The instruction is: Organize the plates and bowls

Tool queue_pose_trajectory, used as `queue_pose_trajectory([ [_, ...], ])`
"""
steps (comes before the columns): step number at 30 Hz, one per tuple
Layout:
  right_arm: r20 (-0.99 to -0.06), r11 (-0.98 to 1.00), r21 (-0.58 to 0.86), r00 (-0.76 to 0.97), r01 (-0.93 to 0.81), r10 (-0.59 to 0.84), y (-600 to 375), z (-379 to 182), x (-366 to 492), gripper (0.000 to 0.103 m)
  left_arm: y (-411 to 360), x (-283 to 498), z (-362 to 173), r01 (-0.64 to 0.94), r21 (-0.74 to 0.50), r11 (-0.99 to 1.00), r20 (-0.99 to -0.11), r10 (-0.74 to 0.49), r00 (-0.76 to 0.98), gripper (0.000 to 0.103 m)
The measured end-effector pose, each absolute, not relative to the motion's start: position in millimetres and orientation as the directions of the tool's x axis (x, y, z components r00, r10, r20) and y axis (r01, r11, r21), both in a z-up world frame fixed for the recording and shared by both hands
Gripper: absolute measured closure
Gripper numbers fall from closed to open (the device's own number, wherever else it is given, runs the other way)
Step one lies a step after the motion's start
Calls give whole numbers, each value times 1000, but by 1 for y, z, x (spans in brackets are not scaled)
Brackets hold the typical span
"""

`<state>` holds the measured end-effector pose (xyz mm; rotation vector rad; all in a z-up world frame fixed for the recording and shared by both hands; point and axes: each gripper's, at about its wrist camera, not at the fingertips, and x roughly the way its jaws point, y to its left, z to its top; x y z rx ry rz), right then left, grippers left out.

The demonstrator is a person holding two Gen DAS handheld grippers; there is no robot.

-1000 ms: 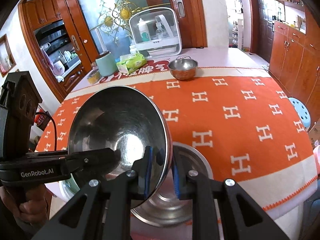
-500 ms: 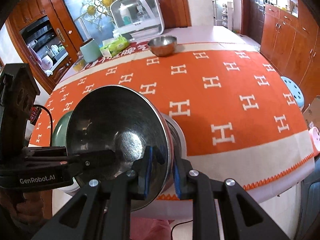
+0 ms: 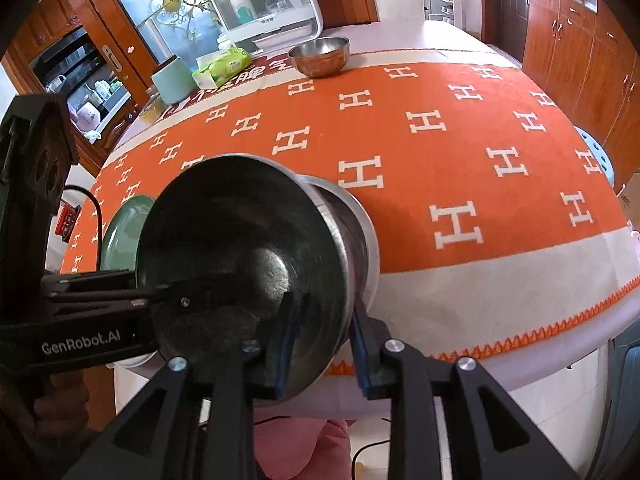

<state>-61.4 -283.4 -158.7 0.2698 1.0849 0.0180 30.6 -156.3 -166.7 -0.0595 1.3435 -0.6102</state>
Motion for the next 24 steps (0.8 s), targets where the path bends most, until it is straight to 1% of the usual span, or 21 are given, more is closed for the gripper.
queue_pose_trajectory([
  [1, -871, 967, 223, 471, 122, 142, -283, -158, -62, 66, -157, 32, -167, 382, -376, 844, -892, -441, 96, 67],
  [3, -867, 965, 226, 479, 136, 136, -284, -157, -63, 61, -158, 34, -167, 389, -367, 845, -896, -433, 95, 65],
  [6, -861, 962, 224, 493, 157, 120, -285, -153, -64, 57, -158, 39, -167, 400, -343, 850, -904, -415, 106, 59],
  [8, -861, 960, 219, 498, 176, 105, -284, -150, -64, 56, -156, 43, -164, 407, -326, 853, -907, -404, 121, 56],
  [9, -860, 959, 217, 500, 184, 99, -284, -149, -64, 56, -153, 45, -163, 407, -332, 851, -903, -411, 123, 54],
  [11, -856, 955, 213, 510, 205, 81, -284, -144, -64, 56, -150, 50, -157, 412, -352, 841, -891, -436, 129, 54],
  [13, -852, 952, 211, 519, 223, 67, -283, -140, -63, 56, -149, 54, -151, 429, -352, 832, -884, -447, 141, 49],
  [17, -843, 945, 199, 537, 261, 30, -279, -132, -61, 56, -147, 63, -138, 470, -362, 805, -864, -479, 155, 44],
  [19, -834, 940, 190, 551, 285, 1, -277, -126, -61, 56, -146, 68, -132, 487, -365, 794, -854, -493, 164, 37],
  [21, -823, 936, 179, 567, 302, -26, -275, -122, -62, 56, -144, 72, -126, 502, -372, 781, -840, -513, 175, 35],
  [24, -813, 925, 174, 579, 339, -60, -274, -118, -61, 50, -141, 80, -119, 516, -367, 774, -832, -521, 190, 34],
])
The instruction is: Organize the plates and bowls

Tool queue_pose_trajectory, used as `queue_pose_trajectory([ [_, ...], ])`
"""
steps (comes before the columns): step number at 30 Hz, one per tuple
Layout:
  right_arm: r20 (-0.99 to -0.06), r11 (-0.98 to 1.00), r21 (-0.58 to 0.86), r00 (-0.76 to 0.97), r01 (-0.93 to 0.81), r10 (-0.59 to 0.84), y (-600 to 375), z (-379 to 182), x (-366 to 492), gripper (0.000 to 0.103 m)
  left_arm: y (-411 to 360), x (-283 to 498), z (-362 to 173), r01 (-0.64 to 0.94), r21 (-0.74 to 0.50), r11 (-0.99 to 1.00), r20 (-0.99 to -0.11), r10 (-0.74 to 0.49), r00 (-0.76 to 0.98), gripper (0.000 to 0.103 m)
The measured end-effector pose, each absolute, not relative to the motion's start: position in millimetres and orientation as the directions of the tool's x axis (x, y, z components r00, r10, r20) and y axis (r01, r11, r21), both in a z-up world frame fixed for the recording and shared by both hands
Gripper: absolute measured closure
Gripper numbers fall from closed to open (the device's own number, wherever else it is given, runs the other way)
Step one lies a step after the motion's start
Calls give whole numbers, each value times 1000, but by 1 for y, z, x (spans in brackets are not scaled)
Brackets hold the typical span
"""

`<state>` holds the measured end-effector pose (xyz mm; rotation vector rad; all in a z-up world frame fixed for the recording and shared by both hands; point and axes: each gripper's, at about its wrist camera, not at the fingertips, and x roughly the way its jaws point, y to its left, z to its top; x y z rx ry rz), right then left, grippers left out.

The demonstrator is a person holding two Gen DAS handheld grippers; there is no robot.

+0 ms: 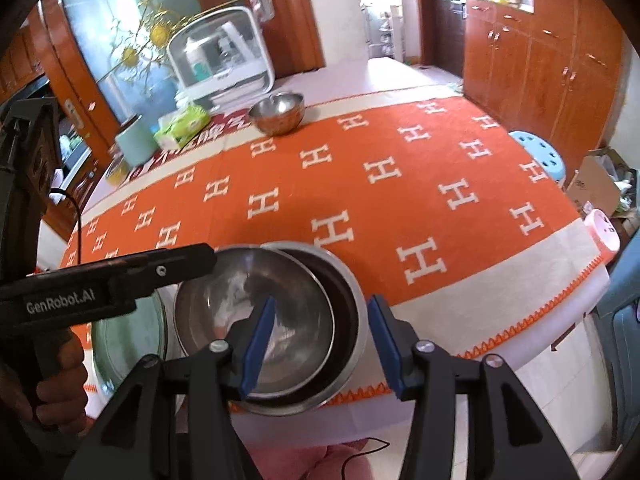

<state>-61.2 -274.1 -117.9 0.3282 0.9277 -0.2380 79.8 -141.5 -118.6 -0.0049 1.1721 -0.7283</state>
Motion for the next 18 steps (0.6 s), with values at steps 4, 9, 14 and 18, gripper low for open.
queue_pose_trajectory([
  [4, -798, 912, 174, 596, 371, -91, -272, -114, -60, 48, -134, 90, -106, 529, -362, 768, -819, -533, 213, 27],
  [9, -794, 916, 170, 601, 364, -92, -273, -112, -53, 46, -128, 104, -91, 506, -349, 789, -809, -526, 262, 22],
  [14, -779, 931, 149, 619, 334, -97, -291, -102, -32, 41, -130, 117, -79, 460, -335, 823, -804, -504, 317, 22],
  [18, -777, 943, 145, 624, 298, -78, -316, -93, -11, 41, -144, 128, -71, 407, -298, 864, -838, -440, 322, 21],
])
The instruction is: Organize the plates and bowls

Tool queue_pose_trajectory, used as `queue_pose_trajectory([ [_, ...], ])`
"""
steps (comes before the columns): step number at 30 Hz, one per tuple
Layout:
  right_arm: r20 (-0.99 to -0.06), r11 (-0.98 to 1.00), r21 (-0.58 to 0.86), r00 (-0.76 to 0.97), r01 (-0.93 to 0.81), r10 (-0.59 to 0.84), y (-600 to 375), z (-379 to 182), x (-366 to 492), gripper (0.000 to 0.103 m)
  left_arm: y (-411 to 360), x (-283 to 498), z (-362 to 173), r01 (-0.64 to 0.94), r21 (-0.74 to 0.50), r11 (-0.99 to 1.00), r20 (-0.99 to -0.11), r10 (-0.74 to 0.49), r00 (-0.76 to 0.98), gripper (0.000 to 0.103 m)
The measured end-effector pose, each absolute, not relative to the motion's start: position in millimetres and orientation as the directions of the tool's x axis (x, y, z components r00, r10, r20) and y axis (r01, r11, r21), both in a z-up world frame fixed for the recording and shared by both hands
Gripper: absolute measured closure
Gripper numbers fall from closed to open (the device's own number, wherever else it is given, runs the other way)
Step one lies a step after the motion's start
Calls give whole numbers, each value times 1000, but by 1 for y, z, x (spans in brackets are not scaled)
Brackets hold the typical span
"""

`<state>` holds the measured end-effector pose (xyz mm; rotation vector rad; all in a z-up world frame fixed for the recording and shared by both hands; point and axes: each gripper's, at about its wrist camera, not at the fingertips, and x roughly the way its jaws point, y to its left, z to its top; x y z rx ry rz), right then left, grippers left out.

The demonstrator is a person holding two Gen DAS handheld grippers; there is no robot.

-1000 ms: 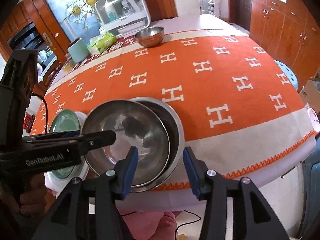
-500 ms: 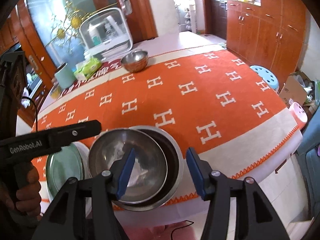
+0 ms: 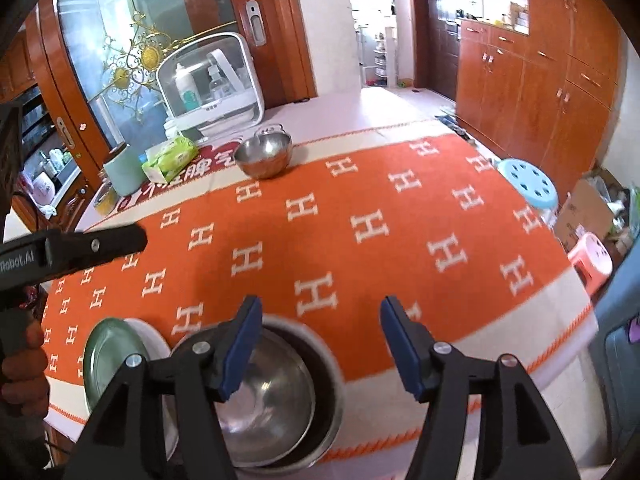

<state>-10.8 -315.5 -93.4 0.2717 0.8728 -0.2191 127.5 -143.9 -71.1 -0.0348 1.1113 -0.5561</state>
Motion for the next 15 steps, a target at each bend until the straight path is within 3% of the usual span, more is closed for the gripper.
queue_pose_trajectory([
  [15, -726, 992, 122, 678, -35, 113, -386, -43, 67, 35, -235, 178, -23, 242, -237, 941, -843, -323, 430, 18],
])
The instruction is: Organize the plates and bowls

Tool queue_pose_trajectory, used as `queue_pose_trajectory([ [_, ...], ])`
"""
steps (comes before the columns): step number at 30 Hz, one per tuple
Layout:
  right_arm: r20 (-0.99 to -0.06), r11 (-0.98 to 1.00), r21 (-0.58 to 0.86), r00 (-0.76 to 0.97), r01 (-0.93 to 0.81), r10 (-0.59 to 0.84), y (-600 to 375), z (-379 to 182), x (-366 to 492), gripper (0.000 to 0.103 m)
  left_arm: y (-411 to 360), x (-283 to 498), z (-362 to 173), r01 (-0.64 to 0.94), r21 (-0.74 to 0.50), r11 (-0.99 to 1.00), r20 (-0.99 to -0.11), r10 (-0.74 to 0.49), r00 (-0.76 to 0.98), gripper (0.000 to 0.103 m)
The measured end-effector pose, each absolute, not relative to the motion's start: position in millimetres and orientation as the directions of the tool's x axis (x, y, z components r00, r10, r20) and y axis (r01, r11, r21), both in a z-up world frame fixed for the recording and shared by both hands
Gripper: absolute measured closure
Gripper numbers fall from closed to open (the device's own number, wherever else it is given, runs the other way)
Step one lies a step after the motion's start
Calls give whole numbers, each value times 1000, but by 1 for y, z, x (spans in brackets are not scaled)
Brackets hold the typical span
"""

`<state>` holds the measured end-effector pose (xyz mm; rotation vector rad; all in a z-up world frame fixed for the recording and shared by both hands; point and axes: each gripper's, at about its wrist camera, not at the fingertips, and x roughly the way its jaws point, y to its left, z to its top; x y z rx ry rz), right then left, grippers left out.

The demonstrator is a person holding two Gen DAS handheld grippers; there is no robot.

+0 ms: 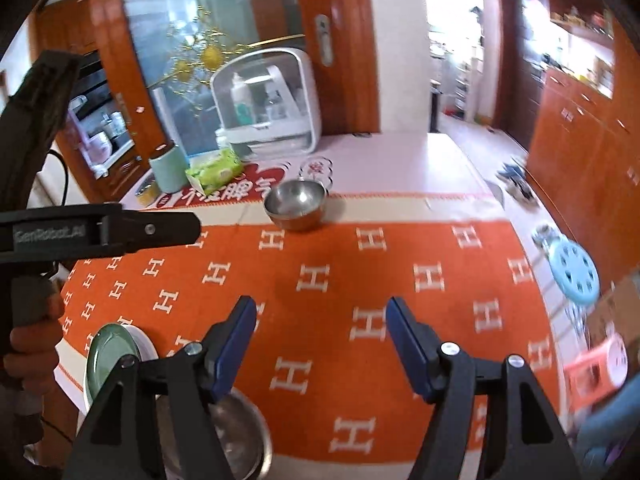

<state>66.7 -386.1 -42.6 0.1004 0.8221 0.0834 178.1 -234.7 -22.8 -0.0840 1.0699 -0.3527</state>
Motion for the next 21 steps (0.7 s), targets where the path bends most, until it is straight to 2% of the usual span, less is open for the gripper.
queue_pose_trajectory([
  [13, -656, 982, 148, 732, -113, 183, -427, -26, 178, 35, -241, 252, -27, 52, -210, 976, -863, -210, 459, 18],
  [21, -689, 969, 193, 681, -155, 246, -415, -65, 233, 34, -232, 302, -64, -30, -204, 979, -888, -172, 426, 18],
])
